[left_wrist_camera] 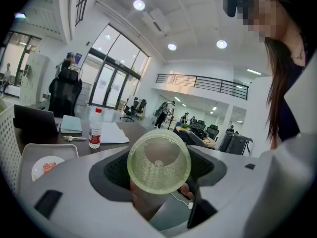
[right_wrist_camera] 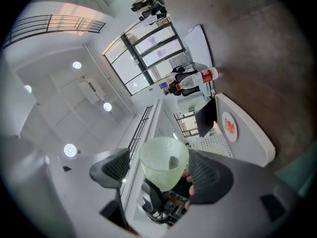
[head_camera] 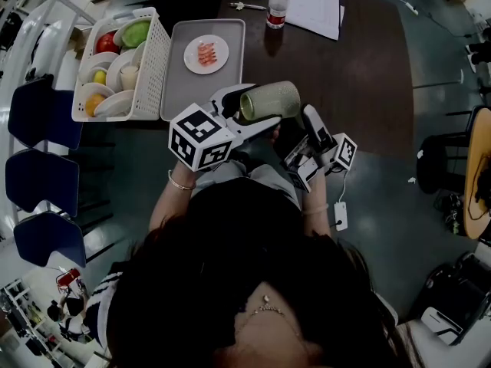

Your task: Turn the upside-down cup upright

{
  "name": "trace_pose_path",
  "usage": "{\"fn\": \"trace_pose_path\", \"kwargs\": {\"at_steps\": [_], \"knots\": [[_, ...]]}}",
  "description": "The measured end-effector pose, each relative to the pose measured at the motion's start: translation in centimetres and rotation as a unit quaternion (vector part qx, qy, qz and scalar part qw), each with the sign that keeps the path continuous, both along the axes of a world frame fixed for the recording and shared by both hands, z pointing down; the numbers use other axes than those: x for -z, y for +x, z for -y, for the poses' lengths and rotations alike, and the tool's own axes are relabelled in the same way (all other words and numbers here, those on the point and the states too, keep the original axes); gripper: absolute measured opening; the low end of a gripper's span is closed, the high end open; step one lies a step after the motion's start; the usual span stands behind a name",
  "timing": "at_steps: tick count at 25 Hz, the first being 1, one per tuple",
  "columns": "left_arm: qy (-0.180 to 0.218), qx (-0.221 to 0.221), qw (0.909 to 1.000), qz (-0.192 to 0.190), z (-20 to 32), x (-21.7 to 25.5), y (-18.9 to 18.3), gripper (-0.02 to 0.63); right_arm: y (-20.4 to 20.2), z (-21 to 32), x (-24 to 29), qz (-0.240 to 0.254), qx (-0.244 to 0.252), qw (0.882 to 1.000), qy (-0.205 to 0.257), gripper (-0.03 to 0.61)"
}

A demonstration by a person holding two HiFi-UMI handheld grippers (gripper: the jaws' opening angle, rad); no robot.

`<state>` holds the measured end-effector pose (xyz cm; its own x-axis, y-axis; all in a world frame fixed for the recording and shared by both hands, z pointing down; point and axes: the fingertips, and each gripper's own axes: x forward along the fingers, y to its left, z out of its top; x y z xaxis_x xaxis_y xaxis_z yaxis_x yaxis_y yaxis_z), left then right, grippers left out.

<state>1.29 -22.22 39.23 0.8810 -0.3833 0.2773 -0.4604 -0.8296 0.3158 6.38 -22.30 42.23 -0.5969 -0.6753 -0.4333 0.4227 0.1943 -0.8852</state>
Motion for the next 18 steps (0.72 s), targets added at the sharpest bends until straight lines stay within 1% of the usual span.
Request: {"fn": "trace_pose_path", "kwargs": {"at_steps": [2, 4, 7, 9, 11, 14, 16, 18], "knots": [[-0.002, 0.000, 1.0000, 0.008, 0.3, -0.4, -0.2, 0.336, 0.8, 0.2, -0.8, -0.017, -0.016, 1.000, -0.009, 0.382], [-0.007, -0.001, 0.9997, 0.023, 0.5, -1.1, -0.3, 0.336, 1.8, 0.3, -1.8, -0.047, -0.036, 0.998, -0.025, 0.382], [-0.018, -0.003, 0.9976, 0.066, 1.0, -2.7, -0.4, 0.336, 3.0, 0.5, -2.8, -0.094, -0.064, 0.993, -0.043, 0.380], [-0.025, -0.008, 0.9948, 0.098, 1.3, -3.9, -0.3, 0.336, 3.8, 0.5, -3.1, -0.123, -0.077, 0.989, -0.043, 0.380], [-0.028, -0.015, 0.9906, 0.133, 1.5, -5.2, -0.3, 0.336, 4.2, 0.5, -3.1, -0.144, -0.079, 0.986, -0.038, 0.379], [-0.026, -0.034, 0.9802, 0.193, 1.7, -7.4, -0.1, 0.336, 4.3, 0.4, -2.8, -0.154, -0.076, 0.985, -0.031, 0.379], [-0.025, -0.052, 0.9695, 0.238, 1.6, -9.3, 0.1, 0.336, 4.3, 0.3, -2.7, -0.167, -0.078, 0.982, -0.027, 0.377], [-0.020, -0.071, 0.9564, 0.282, 1.3, -11.1, 0.2, 0.336, 4.1, 0.2, -2.7, -0.191, -0.077, 0.978, -0.023, 0.376]]}}
